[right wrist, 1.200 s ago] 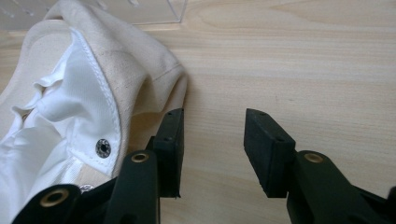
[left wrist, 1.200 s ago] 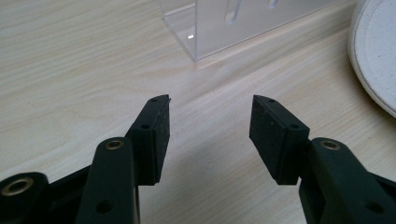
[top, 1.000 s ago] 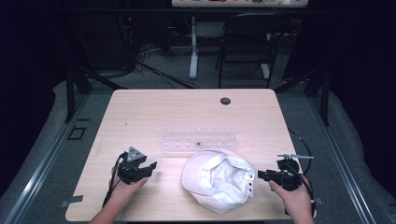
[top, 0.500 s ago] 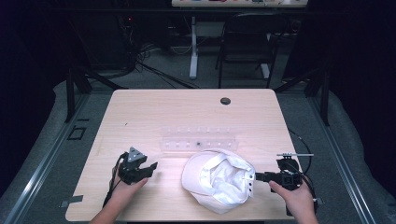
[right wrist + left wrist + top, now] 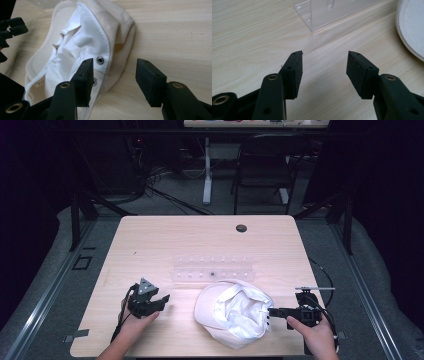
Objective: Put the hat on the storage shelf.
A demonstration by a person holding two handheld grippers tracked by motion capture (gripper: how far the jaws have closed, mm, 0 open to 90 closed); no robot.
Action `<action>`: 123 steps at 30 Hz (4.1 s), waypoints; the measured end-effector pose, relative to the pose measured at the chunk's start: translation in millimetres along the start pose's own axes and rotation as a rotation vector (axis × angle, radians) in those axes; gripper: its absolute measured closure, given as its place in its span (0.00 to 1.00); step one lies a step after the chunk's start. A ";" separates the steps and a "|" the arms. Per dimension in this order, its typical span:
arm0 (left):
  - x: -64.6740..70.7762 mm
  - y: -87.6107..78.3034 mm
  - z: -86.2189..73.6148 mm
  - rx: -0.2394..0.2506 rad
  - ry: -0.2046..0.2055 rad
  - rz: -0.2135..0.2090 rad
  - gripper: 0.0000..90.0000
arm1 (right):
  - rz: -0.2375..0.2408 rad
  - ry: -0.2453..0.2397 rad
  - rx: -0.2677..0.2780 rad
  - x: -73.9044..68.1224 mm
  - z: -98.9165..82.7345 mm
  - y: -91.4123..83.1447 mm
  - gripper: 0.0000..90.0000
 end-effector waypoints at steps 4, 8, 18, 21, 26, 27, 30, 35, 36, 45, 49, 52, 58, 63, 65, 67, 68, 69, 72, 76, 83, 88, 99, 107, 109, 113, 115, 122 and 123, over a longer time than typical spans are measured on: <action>-0.8 -0.2 0.3 0.002 0.002 0.000 0.53 | 0.030 0.002 0.012 -5.2 1.9 -1.4 0.53; -0.3 -0.3 0.3 0.004 -0.001 -0.001 0.52 | 0.054 0.012 0.013 -8.7 3.3 1.4 0.51; -0.8 -1.0 0.7 0.006 -0.004 -0.006 0.52 | 0.117 0.043 -0.020 -14.2 1.1 22.7 0.50; -1.2 -1.3 0.8 0.008 -0.005 -0.006 0.52 | 0.119 0.049 -0.030 -14.7 0.1 27.5 0.50; -1.4 -1.3 0.9 0.008 -0.008 -0.009 0.52 | 0.149 0.061 -0.050 -17.3 -3.1 33.6 0.50; -1.3 -1.4 0.9 0.008 -0.008 -0.010 0.52 | 0.149 0.065 -0.052 -18.2 -3.6 34.7 0.50; -1.4 -1.3 0.9 0.008 -0.007 -0.009 0.52 | 0.153 0.055 -0.057 -19.7 -3.6 34.4 0.50; -1.6 -1.3 0.9 0.009 -0.009 -0.007 0.52 | 0.175 0.059 -0.042 -23.5 1.0 27.3 0.51; -1.7 -1.2 1.0 0.009 -0.008 -0.007 0.52 | 0.185 0.065 -0.033 -25.0 2.6 25.5 0.51; -2.4 -1.1 0.9 0.006 -0.011 -0.007 0.51 | 0.202 0.066 -0.046 -33.3 15.4 14.5 0.59; -2.7 -0.7 0.8 0.004 -0.007 -0.007 0.51 | 0.192 0.078 -0.059 -35.2 20.3 13.4 0.68; -2.8 -0.5 0.6 0.004 -0.012 -0.006 0.51 | 0.178 0.092 -0.060 -35.4 23.6 14.0 0.72; -2.4 -0.3 0.5 0.004 -0.011 -0.006 0.51 | 0.162 0.065 -0.083 -35.4 27.5 13.6 0.85; -2.2 -0.1 0.4 0.004 -0.012 -0.007 0.51 | 0.129 0.052 -0.114 -36.8 29.7 14.3 0.90; -2.3 -0.3 0.4 0.004 -0.010 -0.006 0.51 | 0.120 0.040 -0.128 -36.9 30.8 14.1 0.90; -2.4 -0.2 0.4 0.004 -0.011 -0.006 0.51 | 0.104 0.033 -0.129 -37.3 32.0 14.3 0.90; -2.4 0.0 0.3 0.004 -0.012 -0.006 0.51 | 0.105 0.026 -0.139 -37.3 32.7 13.6 0.90; -2.3 0.1 0.2 0.004 -0.013 -0.006 0.51 | 0.092 0.018 -0.143 -37.2 33.5 13.6 0.90; -2.6 -0.4 0.4 0.003 -0.004 -0.006 0.51 | 0.061 0.001 -0.158 -37.5 36.3 11.8 0.90; -1.8 -0.1 0.0 0.002 -0.008 -0.006 0.51 | 0.028 -0.010 -0.168 -38.4 41.4 10.2 0.90; -1.0 0.7 -0.4 -0.001 -0.005 -0.006 0.51 | -0.023 -0.047 -0.194 -43.1 54.6 2.5 0.91; -1.1 0.7 -0.2 0.000 -0.002 -0.006 0.51 | -0.054 -0.064 -0.203 -48.6 70.5 -4.6 0.91; -1.1 0.4 -0.1 0.000 -0.002 -0.009 0.51 | -0.099 -0.125 -0.251 -72.0 99.9 -16.4 0.91; -0.7 0.4 -0.1 0.002 -0.003 -0.010 0.51 | -0.116 -0.155 -0.245 -82.8 114.1 -29.2 0.91; -0.3 0.4 -0.2 0.002 -0.007 -0.009 0.51 | -0.110 -0.155 -0.246 -85.8 116.6 -32.1 0.91; -0.1 0.6 -0.4 0.001 -0.009 -0.008 0.51 | -0.113 -0.166 -0.241 -91.0 120.8 -35.8 0.91; -0.3 0.5 -0.3 -0.001 -0.005 -0.008 0.51 | -0.112 -0.176 -0.233 -93.1 123.0 -37.5 0.91; -0.5 0.2 -0.1 0.001 -0.003 -0.009 0.51 | -0.053 -0.163 -0.225 -104.1 130.2 -46.2 0.91; -0.5 0.2 -0.1 0.001 -0.003 -0.009 0.51 | -0.041 -0.155 -0.218 -105.1 131.2 -47.6 0.91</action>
Point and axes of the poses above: each handheld gripper's, and its own axes: y roughly forward along the jaws, z roughly out of its top, x roughly to its right, the point moved 4 cm from there along y, roughly forward along the jaws, and after that the axes turned 8 degrees about -y, right-handed, at the moved point
